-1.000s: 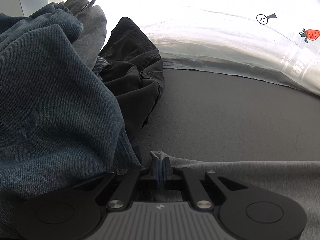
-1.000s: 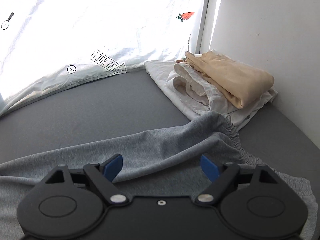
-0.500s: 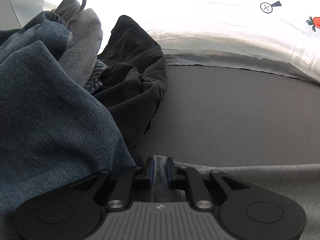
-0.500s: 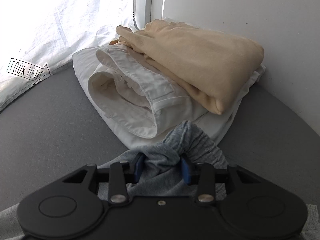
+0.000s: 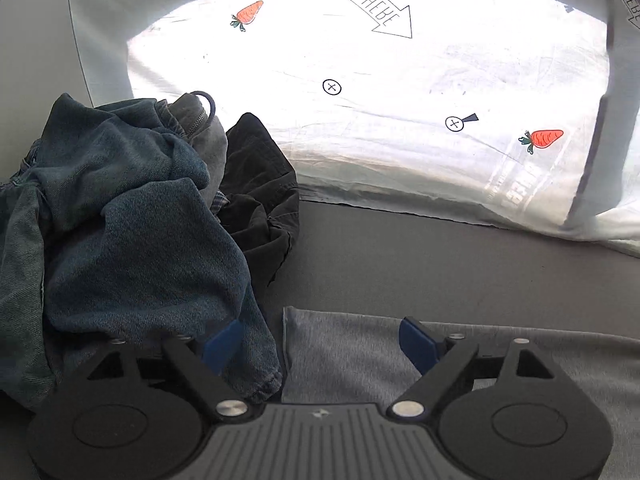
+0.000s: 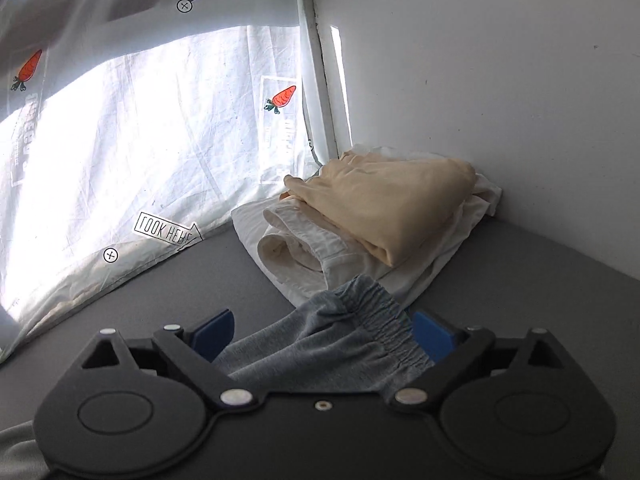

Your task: Fold clothes

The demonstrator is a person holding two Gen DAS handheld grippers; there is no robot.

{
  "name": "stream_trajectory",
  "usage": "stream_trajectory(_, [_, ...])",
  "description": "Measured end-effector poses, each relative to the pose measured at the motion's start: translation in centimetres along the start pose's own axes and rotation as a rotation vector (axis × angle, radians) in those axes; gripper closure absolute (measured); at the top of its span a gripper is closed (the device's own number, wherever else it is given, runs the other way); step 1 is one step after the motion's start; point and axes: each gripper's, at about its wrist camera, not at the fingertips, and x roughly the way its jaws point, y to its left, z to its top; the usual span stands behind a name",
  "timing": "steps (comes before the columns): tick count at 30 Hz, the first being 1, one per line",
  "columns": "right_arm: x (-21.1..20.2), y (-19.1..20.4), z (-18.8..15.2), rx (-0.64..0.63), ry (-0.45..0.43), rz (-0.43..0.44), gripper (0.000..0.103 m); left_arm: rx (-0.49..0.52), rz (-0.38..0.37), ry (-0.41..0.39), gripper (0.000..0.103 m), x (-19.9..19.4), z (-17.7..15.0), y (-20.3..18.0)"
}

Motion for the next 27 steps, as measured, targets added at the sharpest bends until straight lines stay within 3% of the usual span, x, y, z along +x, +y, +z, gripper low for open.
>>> stream_trajectory(5, [-5.6,-4.2,-3.7,0.06,0.026,0.092,0.007,-0.056,-0.06,0.046,0.011,-7.0,-6.9,-1.2])
stream_trajectory(7, [-6.6,-6.8,-4.7,0.124,0.096,0.11,0.014,-0.067,-0.073,0.083,0.011,-8.7,-9.6,-2.0])
stream_trajectory(11, [-7.8,-11.0,-6.4,0.198,0.18,0.059,0.024,-0.114,-0.114,0.175,0.011,-13.0,-16.1,-5.1])
stream_trajectory(13, [-8.0,-13.2,-6.8,0.248,0.223,0.08,0.037,-0.127,-0.139,0.211,0.01,-14.6,-18.3,-6.5])
stream_trajectory(15, [-8.2,-15.1,-7.2,0.304,0.247,0.098,0.041,-0.123,-0.165,0.251,0.01,-16.0,-20.4,-8.0])
stream_trajectory(20, [-7.8,-18.3,-8.2,0.357,0.287,0.079,0.045,-0.073,-0.164,0.298,0.01,-17.1,-23.1,-11.2])
stream_trajectory(24, [-6.8,-19.4,-9.3,0.346,0.341,0.103,0.061,-0.078,-0.121,0.299,0.005,-17.3,-24.1,-11.9])
stream_trajectory(27, [-5.8,-20.1,-10.1,0.372,0.37,0.128,0.064,-0.065,-0.072,0.319,0.0,-17.0,-24.8,-12.5])
